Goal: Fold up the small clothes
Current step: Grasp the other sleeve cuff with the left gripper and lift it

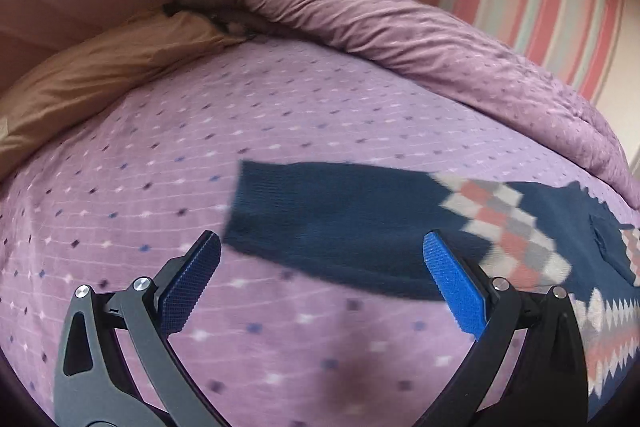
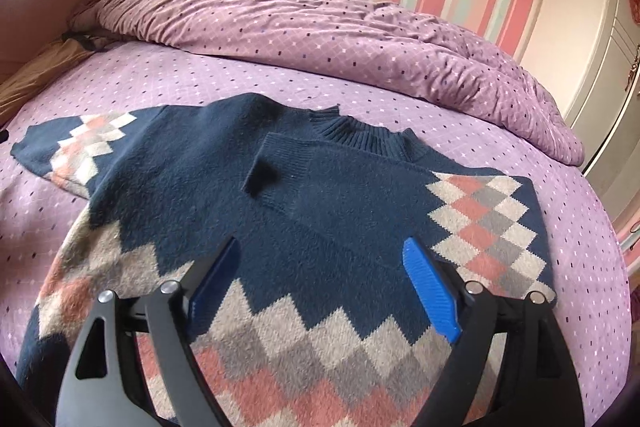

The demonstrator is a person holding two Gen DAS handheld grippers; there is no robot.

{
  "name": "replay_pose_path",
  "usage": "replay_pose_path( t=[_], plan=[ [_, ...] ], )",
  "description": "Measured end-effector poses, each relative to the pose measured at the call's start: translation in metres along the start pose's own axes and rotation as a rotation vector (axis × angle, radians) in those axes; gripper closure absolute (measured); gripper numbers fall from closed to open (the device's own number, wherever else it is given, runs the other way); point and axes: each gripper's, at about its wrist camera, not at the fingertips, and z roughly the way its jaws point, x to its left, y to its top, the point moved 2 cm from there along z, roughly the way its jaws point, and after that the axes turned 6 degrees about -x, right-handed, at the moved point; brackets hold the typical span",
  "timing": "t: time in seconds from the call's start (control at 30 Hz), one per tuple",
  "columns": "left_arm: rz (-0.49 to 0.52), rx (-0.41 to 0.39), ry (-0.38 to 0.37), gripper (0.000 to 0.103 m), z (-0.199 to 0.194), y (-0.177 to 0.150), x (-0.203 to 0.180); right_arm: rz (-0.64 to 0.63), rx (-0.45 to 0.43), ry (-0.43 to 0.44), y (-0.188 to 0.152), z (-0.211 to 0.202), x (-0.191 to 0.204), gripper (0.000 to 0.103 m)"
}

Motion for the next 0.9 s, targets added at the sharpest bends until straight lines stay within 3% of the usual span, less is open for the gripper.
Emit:
replay_pose_path(
  t=[0.1, 0.2, 0.27, 0.4, 0.53, 0.9],
  plan=[
    [-0.049, 0.073, 0.038, 0.003, 0.018, -0.006, 0.026, -0.029, 0.001, -0.022, -0.001, -0.004, 0.003, 0.019],
    [-0.049, 0.094, 0.067, 0.003, 0.027, -0.008, 0.044, -0.051, -0.007, -0.023, 0.001, -0.007, 0.007, 0.019],
    [-0.078, 0.107, 0.009, 0.003, 0.034, -0.006, 0.05, -0.058, -0.012, -0.014, 0.002, -0.007, 0.009, 0.019],
    [-0.05, 0.152, -0.021, 0.003, 0.054, -0.001, 0.045, -0.045, -0.02, -0.005, 0.004, -0.008, 0.01, 0.019],
    [0.032, 0.223, 0.032, 0.003, 0.073, -0.003, 0.026, -0.051, -0.022, -0.009, 0.005, -0.007, 0.011, 0.019],
    [-0.068, 0.239, 0.051, 0.006, 0.087, 0.007, 0.024, -0.08, -0.02, -0.018, 0.001, -0.004, 0.016, 0.019]
  ],
)
